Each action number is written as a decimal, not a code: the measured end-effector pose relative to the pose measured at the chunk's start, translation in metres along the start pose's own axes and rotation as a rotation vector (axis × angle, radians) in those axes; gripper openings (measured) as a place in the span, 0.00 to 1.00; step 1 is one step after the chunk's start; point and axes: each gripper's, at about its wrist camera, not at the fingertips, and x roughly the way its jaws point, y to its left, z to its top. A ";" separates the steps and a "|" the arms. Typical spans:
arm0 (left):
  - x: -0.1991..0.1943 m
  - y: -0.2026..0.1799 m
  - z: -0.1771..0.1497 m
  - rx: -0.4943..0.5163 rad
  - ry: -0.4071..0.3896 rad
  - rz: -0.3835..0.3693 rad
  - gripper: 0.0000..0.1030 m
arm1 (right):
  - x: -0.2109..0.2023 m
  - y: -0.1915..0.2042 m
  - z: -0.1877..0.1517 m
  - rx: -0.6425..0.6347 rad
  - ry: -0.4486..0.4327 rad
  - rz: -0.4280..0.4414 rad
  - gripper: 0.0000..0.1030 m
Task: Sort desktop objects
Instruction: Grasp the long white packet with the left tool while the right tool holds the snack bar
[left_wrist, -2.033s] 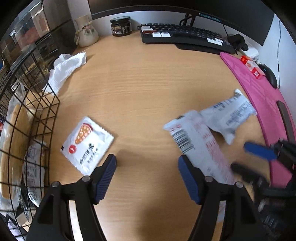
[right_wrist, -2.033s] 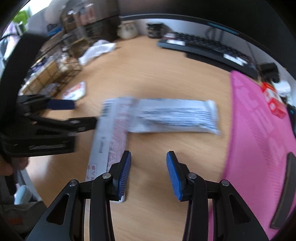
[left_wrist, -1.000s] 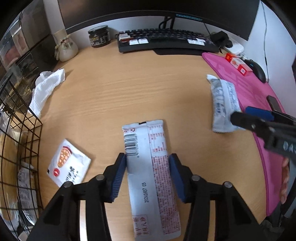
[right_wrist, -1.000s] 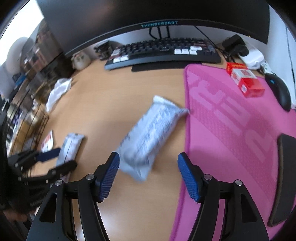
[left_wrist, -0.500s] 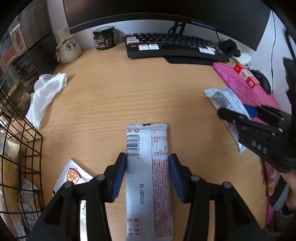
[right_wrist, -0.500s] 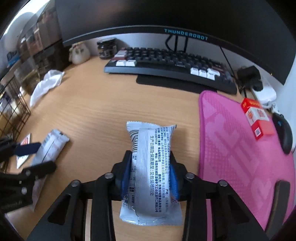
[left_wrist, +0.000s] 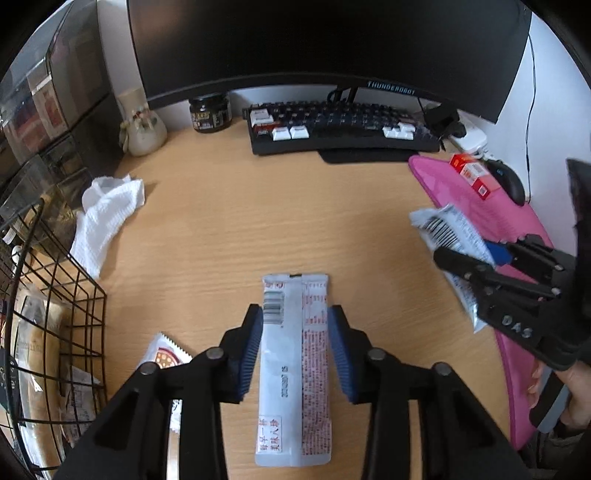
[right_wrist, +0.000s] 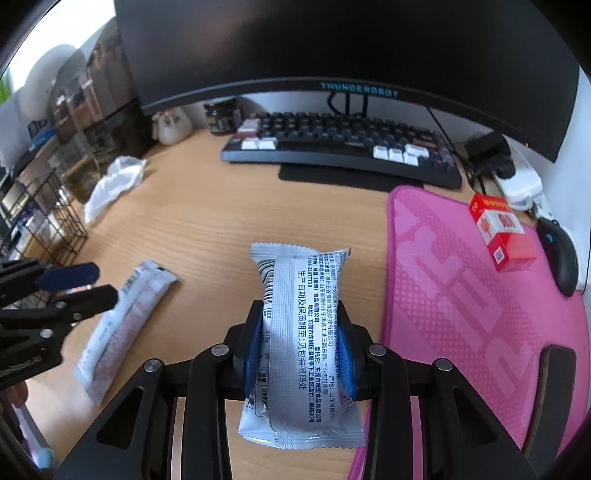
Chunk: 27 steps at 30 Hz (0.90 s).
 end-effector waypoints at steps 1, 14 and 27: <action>0.005 0.001 -0.002 -0.012 0.017 0.005 0.47 | -0.001 0.000 0.000 0.002 -0.002 0.003 0.34; 0.032 -0.001 -0.013 -0.006 0.042 0.041 0.62 | 0.001 -0.004 -0.009 0.016 0.015 0.037 0.34; 0.011 -0.003 -0.007 0.005 0.003 -0.002 0.44 | 0.000 -0.003 -0.006 0.017 0.015 0.049 0.34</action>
